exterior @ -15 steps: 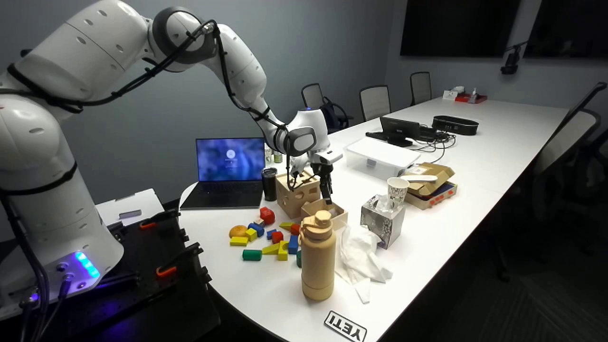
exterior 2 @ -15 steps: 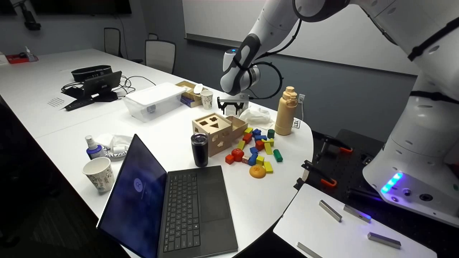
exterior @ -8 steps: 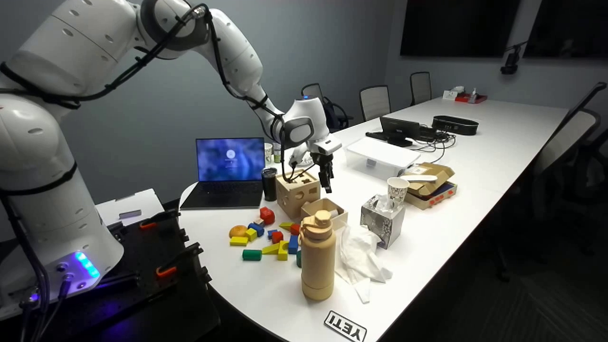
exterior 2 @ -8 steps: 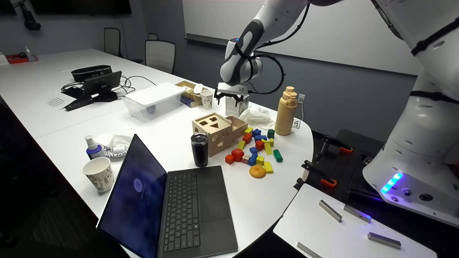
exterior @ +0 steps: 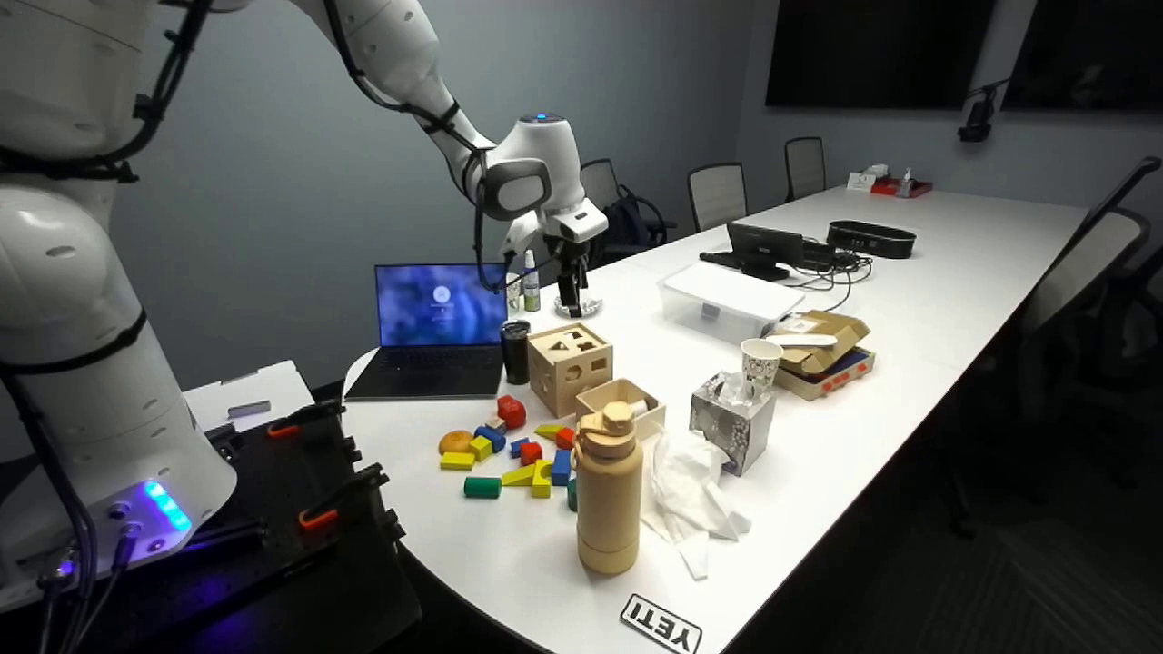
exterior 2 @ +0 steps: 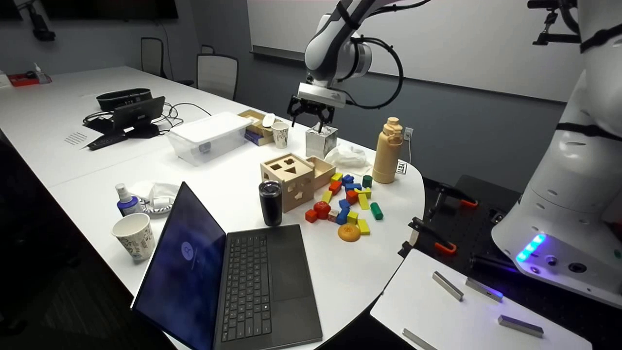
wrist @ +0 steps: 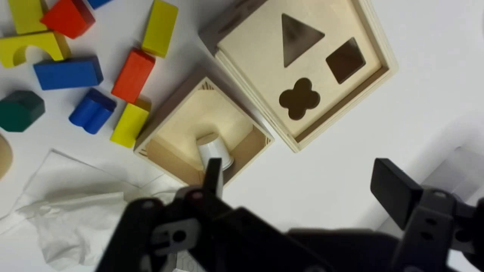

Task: Put the coffee pod in the wooden box.

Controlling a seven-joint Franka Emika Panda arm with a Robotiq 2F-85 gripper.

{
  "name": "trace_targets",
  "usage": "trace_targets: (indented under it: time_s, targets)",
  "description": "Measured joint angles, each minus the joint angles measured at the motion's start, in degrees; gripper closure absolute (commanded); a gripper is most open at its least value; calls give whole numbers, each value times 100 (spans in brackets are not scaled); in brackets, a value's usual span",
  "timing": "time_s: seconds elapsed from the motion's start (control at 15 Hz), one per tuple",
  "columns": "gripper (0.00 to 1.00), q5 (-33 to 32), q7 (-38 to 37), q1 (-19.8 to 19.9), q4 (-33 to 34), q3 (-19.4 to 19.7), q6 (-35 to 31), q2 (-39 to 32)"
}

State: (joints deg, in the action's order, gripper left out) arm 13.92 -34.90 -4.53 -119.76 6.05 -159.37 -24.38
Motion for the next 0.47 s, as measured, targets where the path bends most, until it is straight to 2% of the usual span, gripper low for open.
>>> trace_targets:
  time_s: [0.47]
  targets:
    - [0,37,0,35,-642,-109,469,824]
